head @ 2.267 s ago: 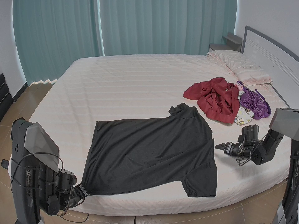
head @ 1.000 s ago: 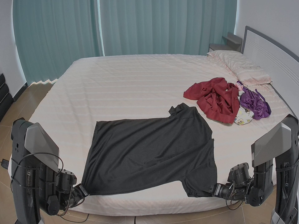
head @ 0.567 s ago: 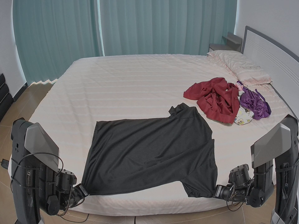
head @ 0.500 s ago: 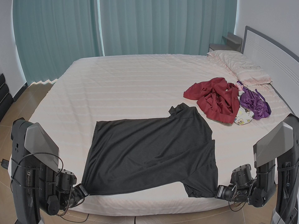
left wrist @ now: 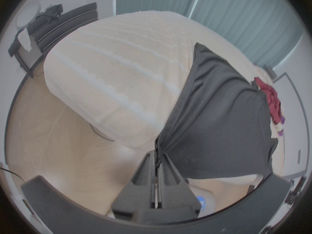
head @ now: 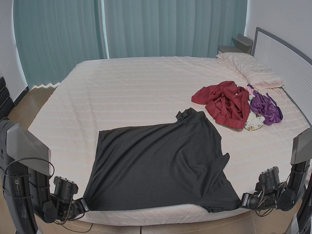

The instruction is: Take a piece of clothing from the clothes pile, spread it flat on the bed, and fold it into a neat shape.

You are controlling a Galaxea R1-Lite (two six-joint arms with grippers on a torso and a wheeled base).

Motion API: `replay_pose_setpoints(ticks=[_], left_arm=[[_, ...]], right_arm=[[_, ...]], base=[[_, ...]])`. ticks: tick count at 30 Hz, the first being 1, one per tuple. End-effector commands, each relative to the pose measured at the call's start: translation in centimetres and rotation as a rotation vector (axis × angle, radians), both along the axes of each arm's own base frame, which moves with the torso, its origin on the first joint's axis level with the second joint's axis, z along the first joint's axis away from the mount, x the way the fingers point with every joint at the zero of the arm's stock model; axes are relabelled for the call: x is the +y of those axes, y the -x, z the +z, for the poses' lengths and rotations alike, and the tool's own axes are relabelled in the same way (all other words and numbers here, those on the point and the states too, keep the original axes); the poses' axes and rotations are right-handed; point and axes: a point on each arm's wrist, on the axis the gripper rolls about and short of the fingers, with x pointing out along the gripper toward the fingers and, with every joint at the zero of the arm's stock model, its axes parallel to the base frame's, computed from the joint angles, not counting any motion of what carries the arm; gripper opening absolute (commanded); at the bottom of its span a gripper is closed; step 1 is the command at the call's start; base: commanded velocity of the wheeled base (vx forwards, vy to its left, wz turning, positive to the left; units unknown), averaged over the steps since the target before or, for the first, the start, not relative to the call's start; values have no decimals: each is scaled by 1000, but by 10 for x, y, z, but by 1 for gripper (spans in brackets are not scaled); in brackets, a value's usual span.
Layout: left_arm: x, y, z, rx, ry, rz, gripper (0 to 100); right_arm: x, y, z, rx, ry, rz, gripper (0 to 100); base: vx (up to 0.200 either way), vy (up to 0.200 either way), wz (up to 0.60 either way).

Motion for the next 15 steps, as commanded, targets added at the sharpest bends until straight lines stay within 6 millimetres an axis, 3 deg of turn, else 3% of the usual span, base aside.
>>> replay_pose_setpoints(ticks=[1,15], left_arm=[[-7,13,23,-12,-24,-112,0],[-22,40,16,191,-92,-250,0]], right_arm=[[-5,9,15,-20,12,5,0],[-18,27,17,108,87,36,0]], base=[[0,0,0],[0,0,0]])
